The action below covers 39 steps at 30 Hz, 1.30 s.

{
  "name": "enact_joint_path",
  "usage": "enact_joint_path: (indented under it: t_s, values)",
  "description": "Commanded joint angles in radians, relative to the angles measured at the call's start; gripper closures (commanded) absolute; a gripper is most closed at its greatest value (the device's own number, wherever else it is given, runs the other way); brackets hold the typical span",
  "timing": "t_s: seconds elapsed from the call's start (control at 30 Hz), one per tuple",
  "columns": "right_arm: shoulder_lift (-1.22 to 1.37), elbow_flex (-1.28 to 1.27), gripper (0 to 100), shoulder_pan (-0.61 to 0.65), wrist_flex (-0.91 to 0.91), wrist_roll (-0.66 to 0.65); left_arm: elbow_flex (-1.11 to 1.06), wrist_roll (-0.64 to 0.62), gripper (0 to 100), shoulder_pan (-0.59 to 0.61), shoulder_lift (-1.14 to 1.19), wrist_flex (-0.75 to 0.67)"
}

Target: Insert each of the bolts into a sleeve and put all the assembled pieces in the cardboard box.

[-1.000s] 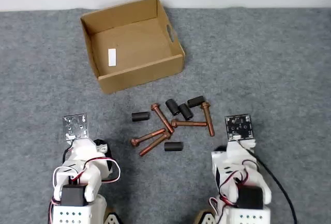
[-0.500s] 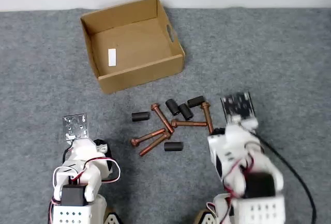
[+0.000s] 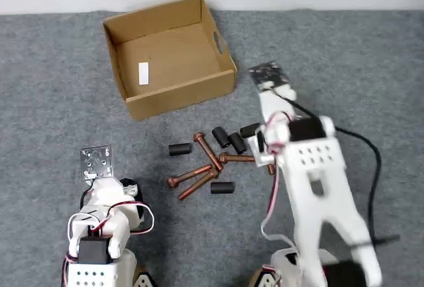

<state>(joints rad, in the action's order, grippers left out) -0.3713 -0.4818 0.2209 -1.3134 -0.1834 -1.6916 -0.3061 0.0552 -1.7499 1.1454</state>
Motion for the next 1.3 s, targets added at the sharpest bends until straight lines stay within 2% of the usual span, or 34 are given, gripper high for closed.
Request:
enact_joint_path:
  t_s: [0.0, 0.1, 0.3, 0.5, 0.93, 1.03, 1.27]
  values:
    - [0.131, 0.123, 94.7, 0.039, -0.033, -0.035, 0.004, -0.006, 99, 0.0, -0.008, 0.006]
    - [0.24, 0.19, 94.1, 0.058, -0.036, -0.051, 0.004, -0.006, 99, 0.0, -0.008, 0.006]
    - [0.42, 0.316, 82.0, 0.082, -0.038, -0.052, 0.004, -0.006, 99, 0.0, -0.008, 0.006]
    - [0.581, 0.46, 81.9, 0.104, -0.039, -0.11, 0.004, -0.006, 99, 0.0, -0.008, 0.006]
    - [0.803, 0.634, 82.0, 0.145, -0.031, -0.114, 0.004, -0.006, 99, 0.0, -0.008, 0.006]
    - [0.848, 0.661, 83.5, 0.156, -0.03, -0.114, 0.004, -0.006, 99, 0.0, -0.008, 0.006]
    - [0.969, 0.766, 96.3, 0.168, -0.031, -0.114, 0.004, -0.006, 99, 0.0, -0.008, 0.006]
